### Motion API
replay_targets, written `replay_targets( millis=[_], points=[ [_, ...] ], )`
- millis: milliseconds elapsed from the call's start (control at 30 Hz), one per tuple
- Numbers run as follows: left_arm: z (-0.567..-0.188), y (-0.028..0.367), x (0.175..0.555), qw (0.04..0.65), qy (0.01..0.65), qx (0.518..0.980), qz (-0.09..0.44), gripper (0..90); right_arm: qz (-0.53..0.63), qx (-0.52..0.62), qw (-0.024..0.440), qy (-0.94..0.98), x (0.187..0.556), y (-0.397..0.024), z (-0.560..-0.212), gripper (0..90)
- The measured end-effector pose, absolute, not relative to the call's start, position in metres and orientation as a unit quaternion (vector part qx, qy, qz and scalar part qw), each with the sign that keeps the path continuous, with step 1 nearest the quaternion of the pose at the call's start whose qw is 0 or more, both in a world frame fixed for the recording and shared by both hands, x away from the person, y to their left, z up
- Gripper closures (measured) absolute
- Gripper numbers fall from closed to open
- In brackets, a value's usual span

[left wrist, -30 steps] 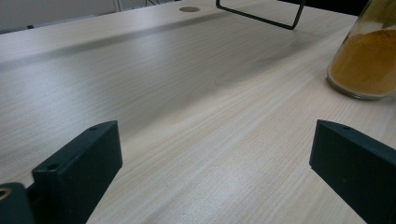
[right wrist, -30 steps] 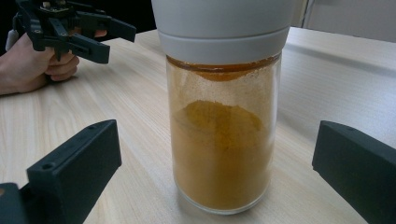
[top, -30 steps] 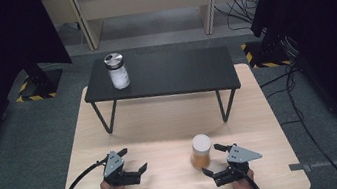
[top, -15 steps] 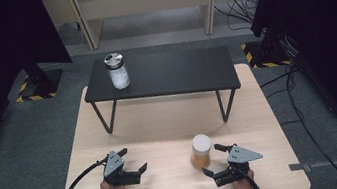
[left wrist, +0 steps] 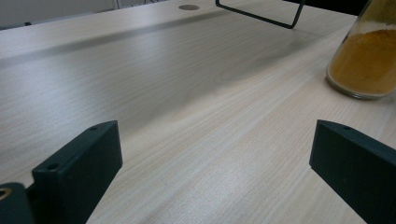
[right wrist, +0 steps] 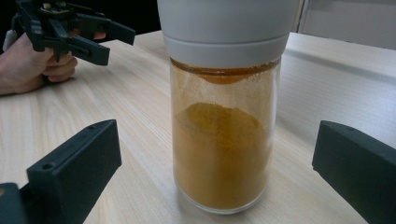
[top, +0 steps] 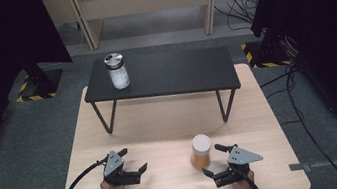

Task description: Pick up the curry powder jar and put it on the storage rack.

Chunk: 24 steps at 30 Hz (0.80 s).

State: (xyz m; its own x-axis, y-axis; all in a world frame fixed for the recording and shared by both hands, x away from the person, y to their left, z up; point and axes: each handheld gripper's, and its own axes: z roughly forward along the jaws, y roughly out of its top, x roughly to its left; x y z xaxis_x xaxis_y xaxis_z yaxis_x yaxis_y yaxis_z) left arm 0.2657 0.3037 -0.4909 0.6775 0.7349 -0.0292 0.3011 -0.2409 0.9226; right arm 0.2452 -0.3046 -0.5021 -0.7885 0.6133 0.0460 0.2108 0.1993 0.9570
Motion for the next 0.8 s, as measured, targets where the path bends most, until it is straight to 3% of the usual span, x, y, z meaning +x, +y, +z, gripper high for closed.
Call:
replay_targets(
  millis=[433, 800],
  points=[
    [-0.491, 0.304, 0.267, 0.513, 0.344, 0.758, 0.209, 1.9, 0.580, 0.308, 0.165, 0.736, 0.235, -0.297, -0.490, 0.5],
    [-0.491, 0.304, 0.267, 0.513, 0.344, 0.758, 0.210, 1.9, 0.564, 0.351, 0.187, 0.724, 0.210, -0.274, -0.447, 0.6]
  ],
)
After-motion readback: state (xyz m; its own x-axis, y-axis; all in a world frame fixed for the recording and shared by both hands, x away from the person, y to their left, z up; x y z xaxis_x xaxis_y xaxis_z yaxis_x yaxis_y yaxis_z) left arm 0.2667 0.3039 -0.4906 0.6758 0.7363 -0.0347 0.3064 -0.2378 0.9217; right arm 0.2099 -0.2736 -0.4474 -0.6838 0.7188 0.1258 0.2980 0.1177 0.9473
